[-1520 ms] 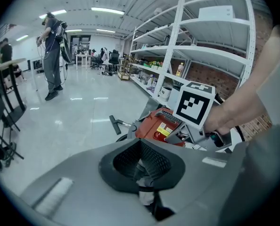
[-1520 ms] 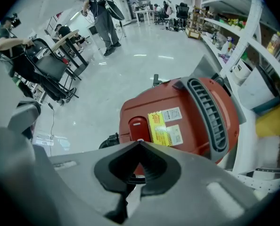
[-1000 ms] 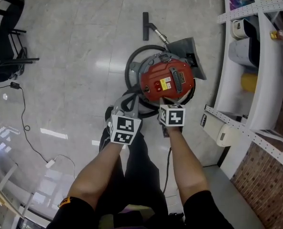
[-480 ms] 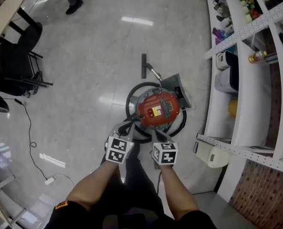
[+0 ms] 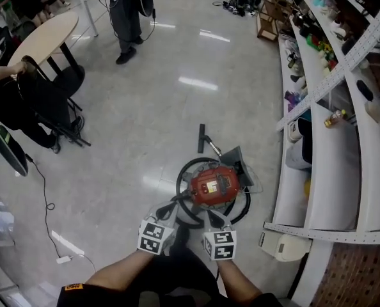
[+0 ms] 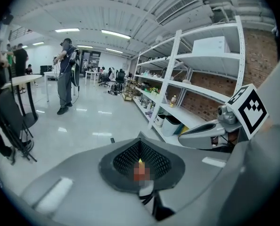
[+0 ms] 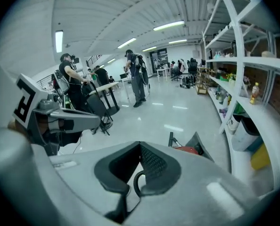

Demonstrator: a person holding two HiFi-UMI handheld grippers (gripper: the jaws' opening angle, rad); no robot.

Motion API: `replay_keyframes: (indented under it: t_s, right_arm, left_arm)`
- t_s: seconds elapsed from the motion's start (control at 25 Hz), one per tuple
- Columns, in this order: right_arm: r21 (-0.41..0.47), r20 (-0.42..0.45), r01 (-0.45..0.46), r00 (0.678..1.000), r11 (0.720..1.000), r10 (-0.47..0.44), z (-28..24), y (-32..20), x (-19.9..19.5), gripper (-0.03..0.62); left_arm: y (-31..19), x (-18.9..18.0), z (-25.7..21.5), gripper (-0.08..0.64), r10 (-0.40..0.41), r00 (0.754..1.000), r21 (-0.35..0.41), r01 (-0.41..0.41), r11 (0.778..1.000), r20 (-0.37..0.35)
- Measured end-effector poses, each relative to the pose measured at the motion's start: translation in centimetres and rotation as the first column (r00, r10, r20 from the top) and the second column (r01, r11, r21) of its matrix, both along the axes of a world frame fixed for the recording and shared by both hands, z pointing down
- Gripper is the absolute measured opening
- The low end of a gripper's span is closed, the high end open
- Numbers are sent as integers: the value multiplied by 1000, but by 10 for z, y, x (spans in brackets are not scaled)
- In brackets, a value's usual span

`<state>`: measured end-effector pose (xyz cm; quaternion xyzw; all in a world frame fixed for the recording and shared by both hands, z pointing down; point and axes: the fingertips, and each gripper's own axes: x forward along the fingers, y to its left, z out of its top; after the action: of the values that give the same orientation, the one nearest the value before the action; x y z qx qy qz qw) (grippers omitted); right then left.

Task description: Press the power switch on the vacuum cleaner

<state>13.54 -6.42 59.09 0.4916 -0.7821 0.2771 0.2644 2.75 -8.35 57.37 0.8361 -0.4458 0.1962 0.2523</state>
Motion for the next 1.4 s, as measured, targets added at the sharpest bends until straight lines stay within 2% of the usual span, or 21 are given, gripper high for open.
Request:
replay_keyframes:
  t_s: [0.2, 0.48, 0.68, 0.88, 1.16, 1.4]
  right_arm:
    - [110, 75, 60, 995, 992, -69, -45, 2, -34, -8]
    - [186, 75, 116, 988, 976, -132, -75, 14, -49, -8]
    - [197, 65, 85, 993, 977, -99, -82, 32, -51, -8]
    - [197, 89, 49, 994, 979, -68, -95, 61, -68, -8]
    - [226, 134, -44, 991, 973, 14, -110, 130, -127, -8]
    - [243, 139, -126, 986, 962, 94, -119, 193, -173, -8]
  left_arm:
    - [20, -25, -31, 15, -79, 997, 58, 78, 995, -1]
    - [38, -41, -63, 15, -116, 993, 145, 112, 983, 21]
    - [52, -55, -84, 15, -114, 993, 200, 110, 974, 10]
    - [78, -75, -98, 15, -85, 996, 231, 79, 970, 19]
    - [137, -141, -107, 15, -66, 998, 257, 64, 964, -3]
    - [201, -197, -103, 15, -25, 1000, 239, 29, 971, -17]
